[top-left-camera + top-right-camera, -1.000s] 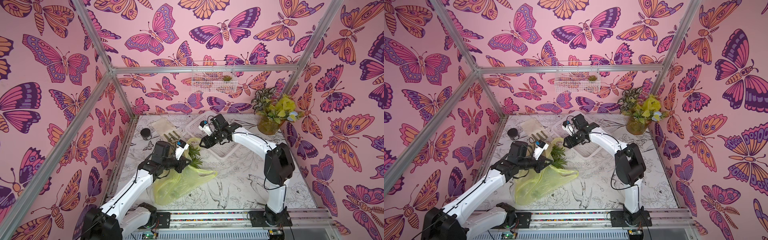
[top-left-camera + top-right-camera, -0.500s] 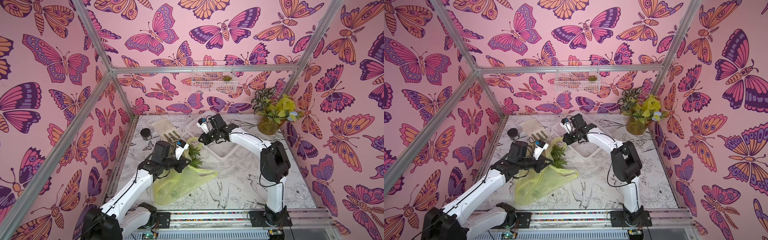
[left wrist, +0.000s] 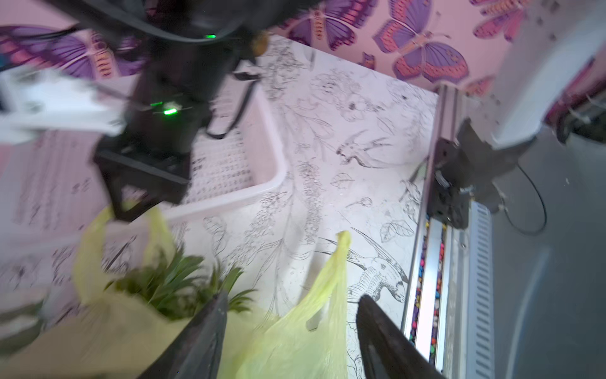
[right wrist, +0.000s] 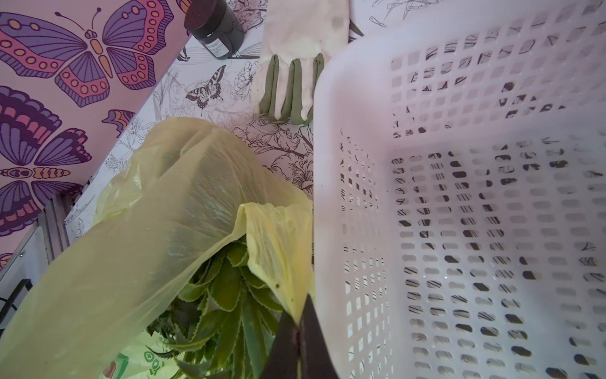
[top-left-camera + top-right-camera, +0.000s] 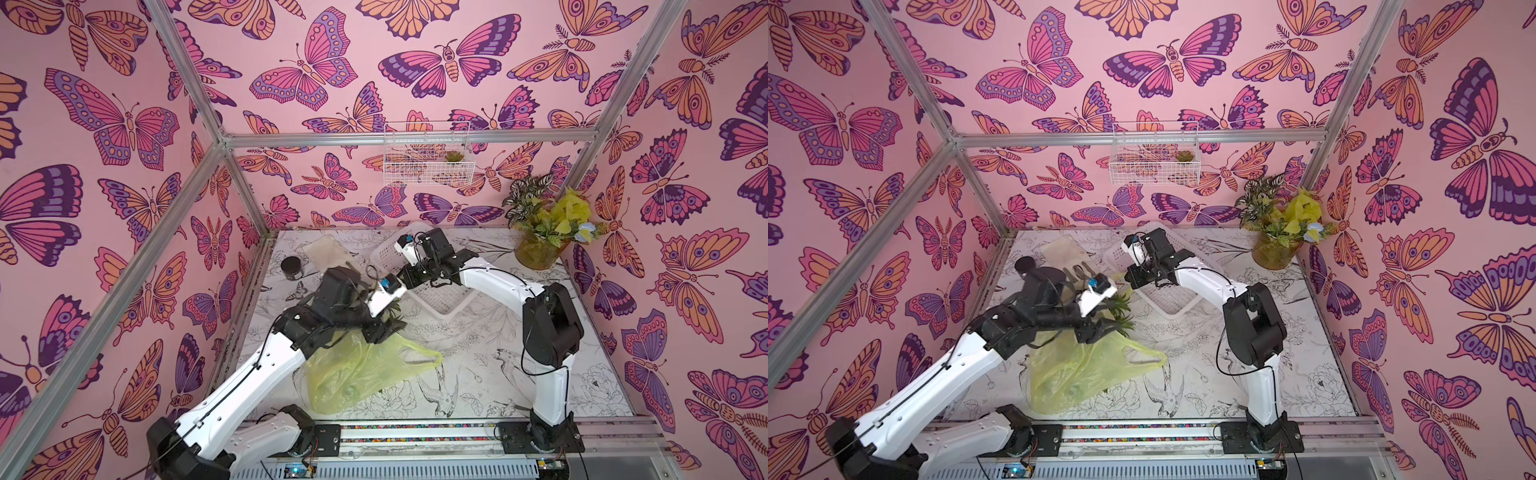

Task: Place the pineapple into a plastic bag & tie a knot
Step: Adjust the plastic bag at the center of the board.

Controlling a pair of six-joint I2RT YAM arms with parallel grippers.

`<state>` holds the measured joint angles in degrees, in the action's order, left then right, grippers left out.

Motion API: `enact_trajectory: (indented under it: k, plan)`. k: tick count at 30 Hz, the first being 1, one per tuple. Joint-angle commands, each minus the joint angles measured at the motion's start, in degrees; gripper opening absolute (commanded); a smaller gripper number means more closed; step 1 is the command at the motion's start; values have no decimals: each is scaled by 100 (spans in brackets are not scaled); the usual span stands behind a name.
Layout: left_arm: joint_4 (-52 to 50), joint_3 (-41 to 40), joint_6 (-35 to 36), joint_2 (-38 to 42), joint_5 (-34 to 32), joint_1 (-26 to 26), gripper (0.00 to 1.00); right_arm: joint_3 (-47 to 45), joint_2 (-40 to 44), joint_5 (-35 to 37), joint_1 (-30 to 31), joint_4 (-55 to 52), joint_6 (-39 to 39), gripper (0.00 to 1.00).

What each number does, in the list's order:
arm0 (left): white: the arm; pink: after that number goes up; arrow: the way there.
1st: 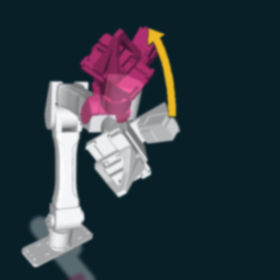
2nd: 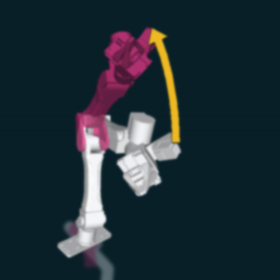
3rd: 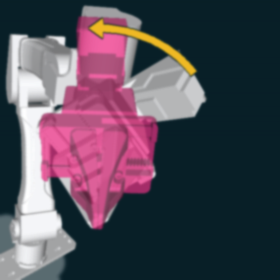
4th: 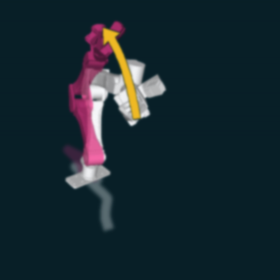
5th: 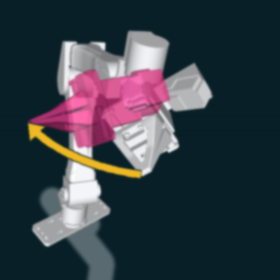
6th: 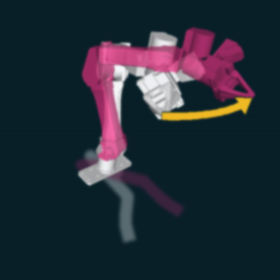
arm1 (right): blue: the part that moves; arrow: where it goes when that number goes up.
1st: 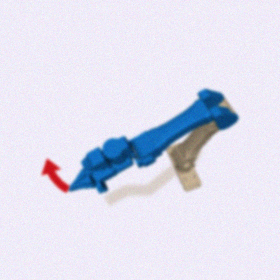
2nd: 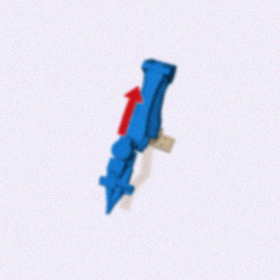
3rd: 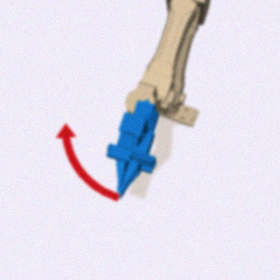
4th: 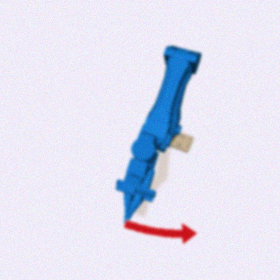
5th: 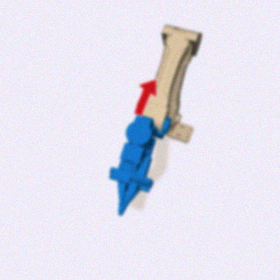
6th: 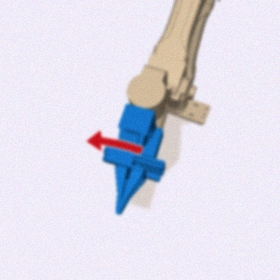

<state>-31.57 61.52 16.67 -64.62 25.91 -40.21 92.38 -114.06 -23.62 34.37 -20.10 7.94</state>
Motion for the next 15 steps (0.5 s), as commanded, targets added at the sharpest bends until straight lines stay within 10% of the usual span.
enact_trajectory:
  k: [1,15]
  plan:
    - [-393,123,997,-695,-188,-725,68,-70,258,2,-27,47,75,0]
    - [-375,554,2258,-2526,-600,-1314,75,-154,322,2,-31,183,277,0]
